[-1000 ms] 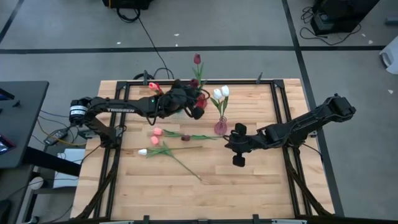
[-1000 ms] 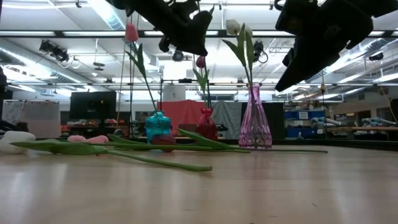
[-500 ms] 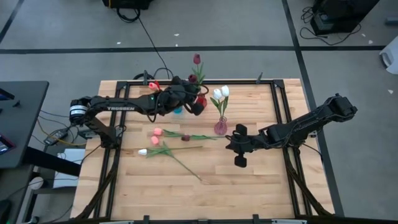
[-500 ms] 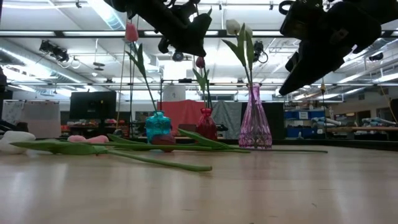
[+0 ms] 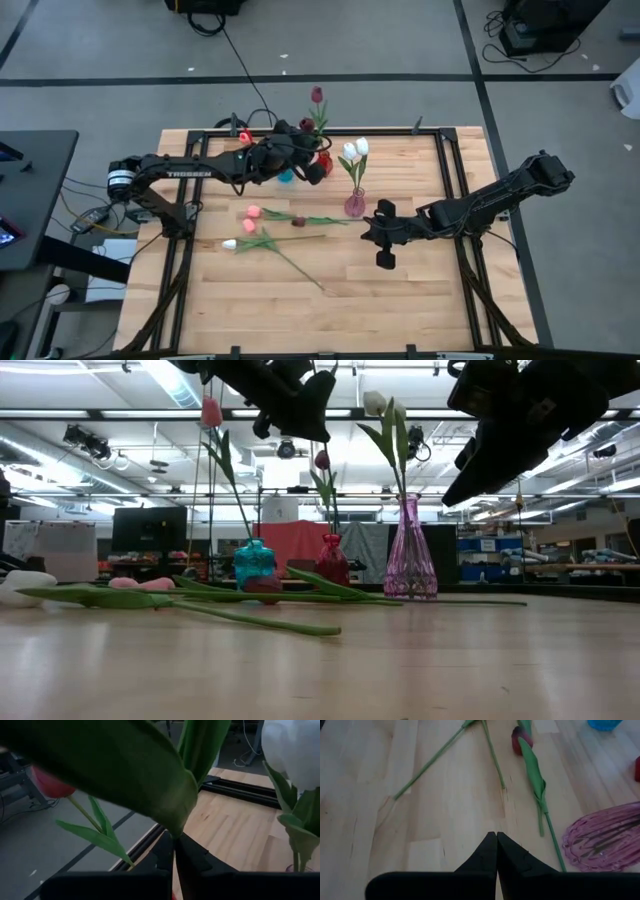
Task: Sort flowers into vase by color
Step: Put the left red flower into the red vase, then put the red flower into the red vase
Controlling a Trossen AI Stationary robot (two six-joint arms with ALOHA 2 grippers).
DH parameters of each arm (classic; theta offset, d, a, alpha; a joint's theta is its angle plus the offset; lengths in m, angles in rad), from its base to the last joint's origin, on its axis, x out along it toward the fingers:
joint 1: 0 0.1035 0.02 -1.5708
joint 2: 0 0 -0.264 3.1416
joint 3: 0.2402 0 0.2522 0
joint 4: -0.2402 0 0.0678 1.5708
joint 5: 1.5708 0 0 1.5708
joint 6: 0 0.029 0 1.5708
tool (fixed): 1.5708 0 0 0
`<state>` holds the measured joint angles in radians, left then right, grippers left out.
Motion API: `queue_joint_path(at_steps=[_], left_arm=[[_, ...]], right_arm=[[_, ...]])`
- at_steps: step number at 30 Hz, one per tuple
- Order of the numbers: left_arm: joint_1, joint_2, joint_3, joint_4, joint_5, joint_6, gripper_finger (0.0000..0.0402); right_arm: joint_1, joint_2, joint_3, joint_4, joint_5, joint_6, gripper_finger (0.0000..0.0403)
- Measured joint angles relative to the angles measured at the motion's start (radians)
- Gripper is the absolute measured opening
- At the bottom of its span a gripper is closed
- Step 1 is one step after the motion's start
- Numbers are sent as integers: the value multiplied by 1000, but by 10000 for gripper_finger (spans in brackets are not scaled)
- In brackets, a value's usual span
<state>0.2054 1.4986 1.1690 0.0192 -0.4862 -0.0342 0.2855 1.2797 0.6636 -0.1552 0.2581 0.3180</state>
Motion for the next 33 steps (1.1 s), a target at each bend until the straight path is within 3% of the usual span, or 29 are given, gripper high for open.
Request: queue_joint_path(at_steps=[8, 21, 26, 33], left_arm=[[37, 27, 1, -33, 2, -23, 14], [182, 230, 2, 28, 169, -103, 18], [188, 243, -2, 13, 171, -105, 63], [188, 233, 0, 7, 252, -99, 140]], right_arm=[[0, 0, 0, 6, -2, 0, 11], [0, 1, 0, 28, -18, 0, 11], [0, 1, 0, 31, -18, 0, 11], [-1, 1, 0, 61, -18, 1, 11]])
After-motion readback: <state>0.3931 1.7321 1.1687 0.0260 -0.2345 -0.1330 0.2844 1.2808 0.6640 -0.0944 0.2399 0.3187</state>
